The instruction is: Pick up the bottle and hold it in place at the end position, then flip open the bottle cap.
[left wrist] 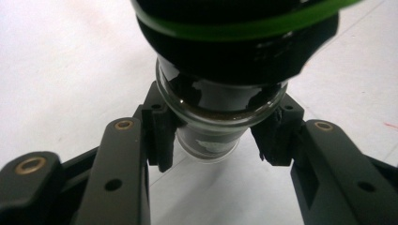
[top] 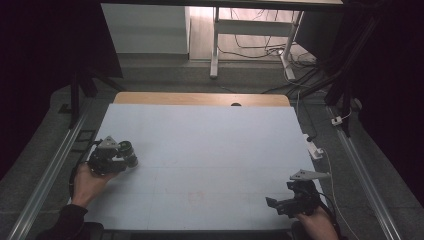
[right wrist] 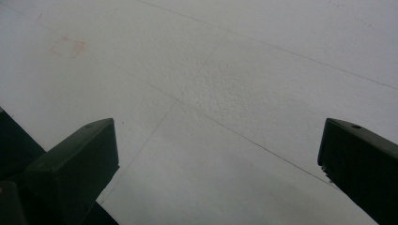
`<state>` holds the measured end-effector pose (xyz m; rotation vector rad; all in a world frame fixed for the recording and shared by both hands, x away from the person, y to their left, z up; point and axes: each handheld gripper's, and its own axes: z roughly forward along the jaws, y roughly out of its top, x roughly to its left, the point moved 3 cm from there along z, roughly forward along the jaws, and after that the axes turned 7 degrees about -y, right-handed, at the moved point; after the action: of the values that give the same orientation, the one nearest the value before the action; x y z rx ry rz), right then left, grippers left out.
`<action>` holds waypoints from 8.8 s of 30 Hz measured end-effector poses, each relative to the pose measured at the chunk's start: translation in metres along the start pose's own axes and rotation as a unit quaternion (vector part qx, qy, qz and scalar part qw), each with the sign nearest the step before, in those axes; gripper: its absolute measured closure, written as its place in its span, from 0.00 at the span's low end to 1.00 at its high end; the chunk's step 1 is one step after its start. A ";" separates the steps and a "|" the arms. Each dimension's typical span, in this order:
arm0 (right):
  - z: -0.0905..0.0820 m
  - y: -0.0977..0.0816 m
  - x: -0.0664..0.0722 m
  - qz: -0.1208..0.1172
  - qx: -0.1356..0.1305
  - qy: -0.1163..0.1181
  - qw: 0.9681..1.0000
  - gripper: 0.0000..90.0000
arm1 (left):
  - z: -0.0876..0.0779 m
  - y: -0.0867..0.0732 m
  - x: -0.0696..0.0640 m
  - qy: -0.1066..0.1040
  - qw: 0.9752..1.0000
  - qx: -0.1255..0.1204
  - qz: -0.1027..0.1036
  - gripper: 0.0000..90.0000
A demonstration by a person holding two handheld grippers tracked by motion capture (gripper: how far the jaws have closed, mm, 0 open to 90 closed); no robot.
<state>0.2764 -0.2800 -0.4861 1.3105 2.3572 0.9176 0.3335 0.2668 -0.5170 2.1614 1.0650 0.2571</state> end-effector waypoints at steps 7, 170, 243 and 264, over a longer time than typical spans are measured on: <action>0.000 0.000 0.000 0.002 -0.002 0.000 1.000 0.00 | 0.001 0.019 -0.014 -0.008 1.000 -0.013 0.013 0.60; 0.053 0.100 0.063 -0.097 -0.092 0.052 0.990 0.00 | 0.152 0.129 -0.106 -0.068 0.995 0.004 0.075 0.60; 0.140 0.167 0.092 -0.143 -0.064 0.106 0.982 0.99 | 0.152 0.129 -0.106 -0.067 0.995 0.004 0.076 0.60; 0.133 0.175 0.091 -0.133 -0.080 0.107 0.982 0.99 | 0.153 0.128 -0.106 -0.064 0.995 0.003 0.074 0.60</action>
<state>0.4115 -0.0853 -0.4668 0.8470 2.4767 1.1830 0.4143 0.0561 -0.5300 2.2329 0.8351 0.1806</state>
